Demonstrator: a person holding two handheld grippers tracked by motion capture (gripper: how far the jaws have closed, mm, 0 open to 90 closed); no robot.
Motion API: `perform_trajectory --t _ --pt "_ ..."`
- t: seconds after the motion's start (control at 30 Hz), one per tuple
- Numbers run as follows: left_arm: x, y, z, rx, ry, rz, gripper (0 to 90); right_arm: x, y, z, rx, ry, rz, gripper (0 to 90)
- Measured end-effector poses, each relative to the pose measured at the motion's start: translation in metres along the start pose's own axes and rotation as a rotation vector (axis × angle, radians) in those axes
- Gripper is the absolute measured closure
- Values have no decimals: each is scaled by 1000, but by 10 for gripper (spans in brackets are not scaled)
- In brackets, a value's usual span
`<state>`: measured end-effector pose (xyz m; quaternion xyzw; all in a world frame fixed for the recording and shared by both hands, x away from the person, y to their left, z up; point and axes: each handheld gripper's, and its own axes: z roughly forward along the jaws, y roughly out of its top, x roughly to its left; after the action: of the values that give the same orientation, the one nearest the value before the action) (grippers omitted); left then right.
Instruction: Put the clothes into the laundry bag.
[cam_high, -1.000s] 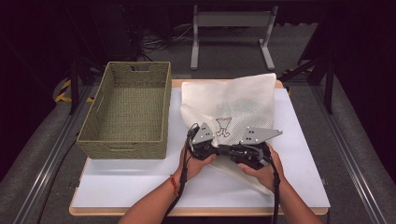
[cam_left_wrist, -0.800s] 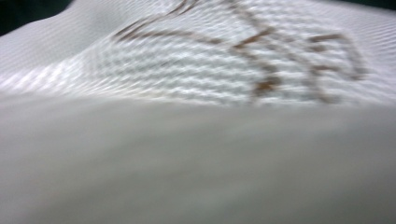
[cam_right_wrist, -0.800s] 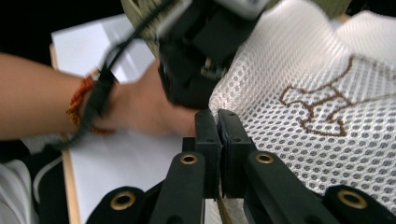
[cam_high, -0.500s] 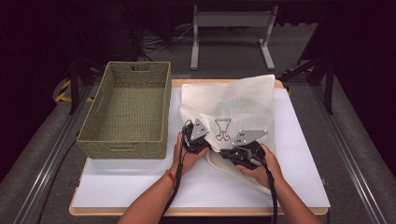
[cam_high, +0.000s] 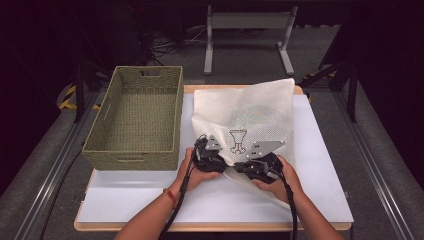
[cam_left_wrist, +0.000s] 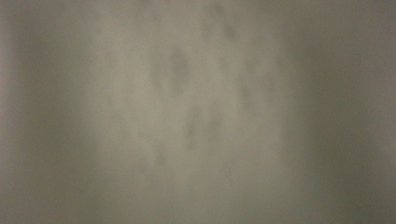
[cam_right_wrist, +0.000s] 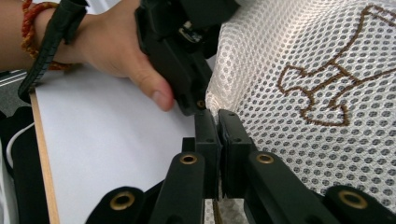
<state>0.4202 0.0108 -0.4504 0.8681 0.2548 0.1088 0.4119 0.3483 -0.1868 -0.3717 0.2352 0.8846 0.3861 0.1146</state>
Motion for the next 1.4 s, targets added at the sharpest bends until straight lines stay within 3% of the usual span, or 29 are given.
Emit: perform_trajectory --t 0.03,0.07,0.17,0.33,0.5,0.6,0.67,0.73,0.8,0.97,1.07,1.2,1.3,1.33,1.4 --pt "-1 1 1 -9 1 15 516 0 0 0 0 5 -1 879" --pt "-1 1 1 -15 -6 17 665 -1 -1 1 -4 13 2 879" --pt "-1 3 0 -36 -6 11 793 -1 -1 0 -10 17 5 879" --pt "-8 7 -23 -136 3 23 812 10 9 -9 -71 23 -18 880" --pt "-21 21 -61 -251 7 78 819 19 19 -21 -141 45 -36 881" --pt "-24 25 -70 -323 7 83 820 25 25 -31 -201 81 -26 881" --pt "-26 26 -67 -350 16 70 820 30 29 -37 -211 61 -52 881" --pt "-28 24 -52 -331 37 104 818 30 29 -39 -208 51 -54 881" --pt "-26 23 -43 -309 36 102 816 26 25 -35 -185 50 -49 882" --pt "-8 15 -4 -237 37 28 813 18 17 -23 -134 44 -32 881" --pt "-2 15 8 -212 82 41 812 15 14 -18 -103 38 -26 881" --pt "1 19 8 -206 90 41 809 9 9 -12 -68 7 -13 877" --pt "-1 16 1 -210 47 64 774 1 6 -14 -60 -10 0 875" --pt "-3 15 -4 -201 15 77 745 0 5 -15 -56 -21 -2 875" --pt "-7 12 -14 -205 -16 93 626 -2 5 -18 -71 -24 9 875"
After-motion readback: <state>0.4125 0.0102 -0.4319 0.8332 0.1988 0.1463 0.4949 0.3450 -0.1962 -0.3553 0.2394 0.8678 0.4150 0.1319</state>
